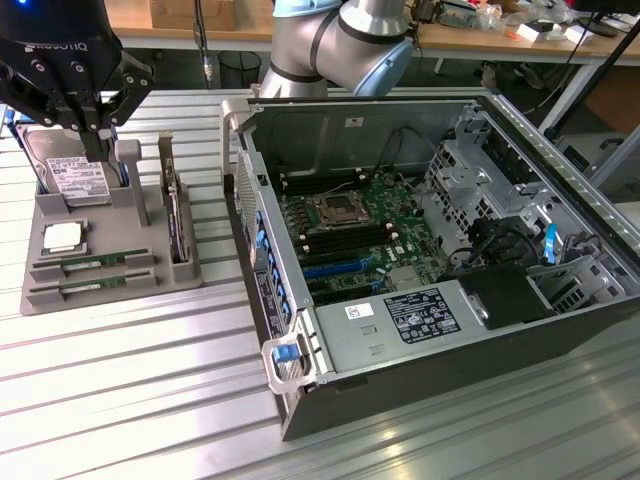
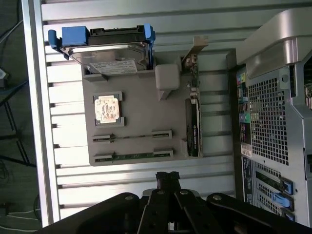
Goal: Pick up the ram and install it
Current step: 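Pick up the ram and move it above insertion slot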
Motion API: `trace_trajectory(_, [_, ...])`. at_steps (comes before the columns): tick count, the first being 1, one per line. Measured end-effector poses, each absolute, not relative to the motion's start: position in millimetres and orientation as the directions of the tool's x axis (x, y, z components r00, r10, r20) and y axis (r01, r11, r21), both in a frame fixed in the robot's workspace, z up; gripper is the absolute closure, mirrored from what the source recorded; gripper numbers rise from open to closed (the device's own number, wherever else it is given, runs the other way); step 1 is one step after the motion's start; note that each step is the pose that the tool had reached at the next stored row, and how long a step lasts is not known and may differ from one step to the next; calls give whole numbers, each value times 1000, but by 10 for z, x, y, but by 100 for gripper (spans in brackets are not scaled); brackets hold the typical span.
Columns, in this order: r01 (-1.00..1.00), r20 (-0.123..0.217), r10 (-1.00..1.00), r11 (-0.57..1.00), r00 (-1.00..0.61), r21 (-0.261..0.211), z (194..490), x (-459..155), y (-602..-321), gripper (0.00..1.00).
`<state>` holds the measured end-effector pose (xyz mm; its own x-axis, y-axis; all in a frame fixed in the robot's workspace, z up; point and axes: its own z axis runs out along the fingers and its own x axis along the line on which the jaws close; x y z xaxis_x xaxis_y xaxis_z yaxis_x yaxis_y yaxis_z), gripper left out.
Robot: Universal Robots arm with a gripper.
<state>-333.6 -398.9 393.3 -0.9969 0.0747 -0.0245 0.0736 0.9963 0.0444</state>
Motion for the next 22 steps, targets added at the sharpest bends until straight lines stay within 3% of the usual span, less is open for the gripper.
trace_trajectory(22, [-343, -24, -342, 938, -939, 44, 3933, -3337, -3989, 89])
